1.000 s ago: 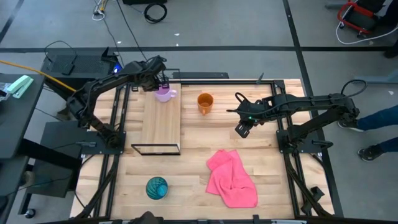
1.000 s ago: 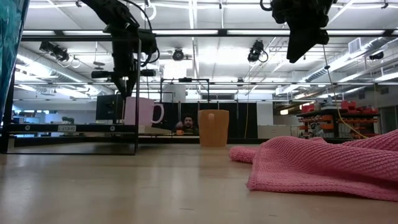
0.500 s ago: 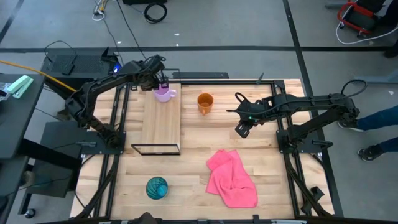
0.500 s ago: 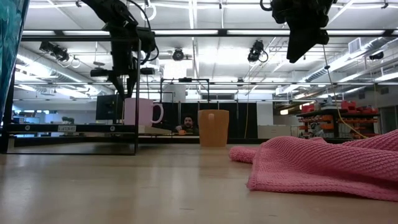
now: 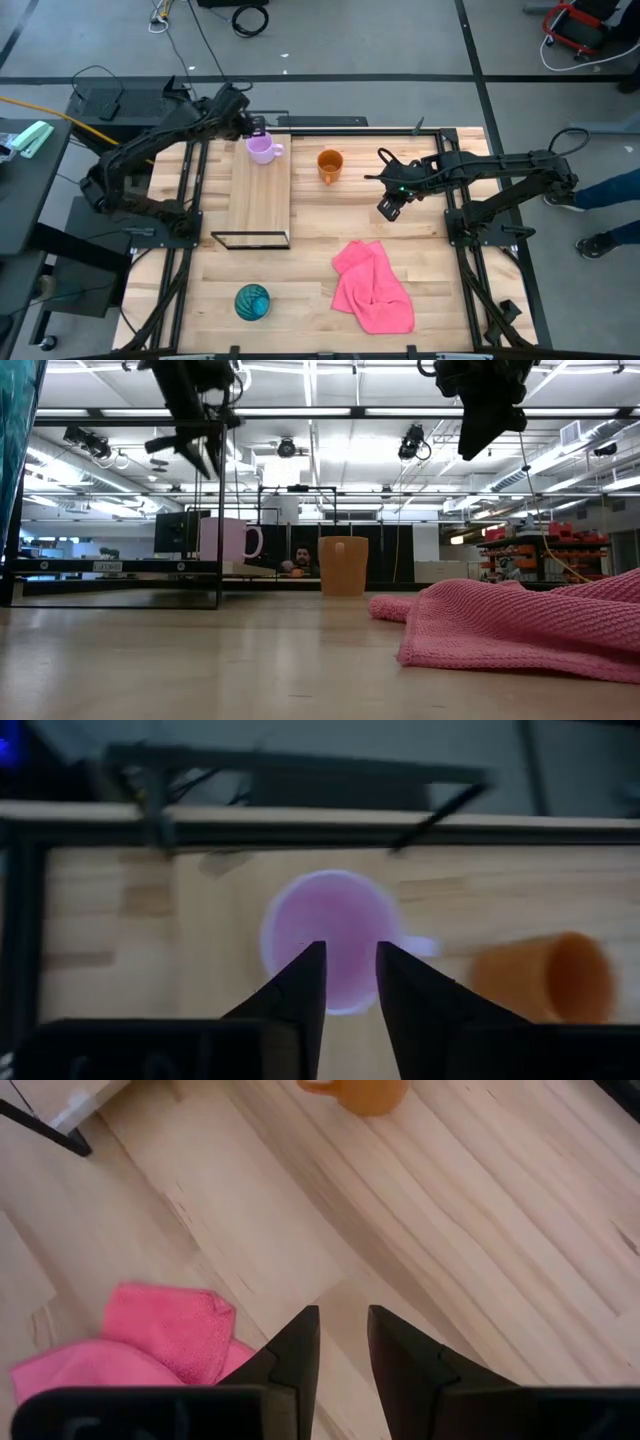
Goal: Stack small to large cups/mugs on shelf
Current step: Put the orange mug on the shelf
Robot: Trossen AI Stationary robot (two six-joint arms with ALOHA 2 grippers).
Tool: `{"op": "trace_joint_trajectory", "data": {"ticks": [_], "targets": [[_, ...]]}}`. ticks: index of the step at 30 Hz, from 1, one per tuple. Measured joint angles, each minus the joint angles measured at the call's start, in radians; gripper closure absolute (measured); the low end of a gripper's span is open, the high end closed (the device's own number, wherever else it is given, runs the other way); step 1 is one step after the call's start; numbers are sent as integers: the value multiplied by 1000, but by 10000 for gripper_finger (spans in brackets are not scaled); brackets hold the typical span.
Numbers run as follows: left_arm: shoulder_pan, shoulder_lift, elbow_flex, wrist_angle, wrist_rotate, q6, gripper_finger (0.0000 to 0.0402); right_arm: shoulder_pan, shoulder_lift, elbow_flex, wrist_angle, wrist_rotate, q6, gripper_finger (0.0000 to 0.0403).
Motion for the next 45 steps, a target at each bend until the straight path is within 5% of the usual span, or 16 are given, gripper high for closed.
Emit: {"op": "trace_joint_trajectory", "data": {"ticks": [8, 14, 23, 27, 31, 45], "targets": [[-141, -58, 2, 81, 1, 58, 312, -173, 0, 0, 158, -7, -29, 308], [-233, -54, 2, 115, 0, 97, 309, -385, 63, 0, 383, -156, -132, 311], [-310, -57, 2, 142, 0, 101, 323, -570, 269, 0, 434, -241, -229, 391], [-333, -57, 2, 142, 1, 103, 321, -624, 340, 0, 443, -276, -243, 394], [-342, -57, 2, 141, 0, 110, 318, -620, 406, 0, 502, -359, -219, 398], [-340, -57, 2, 142, -18, 128, 326, -515, 523, 0, 661, -363, -111, 401]]}}
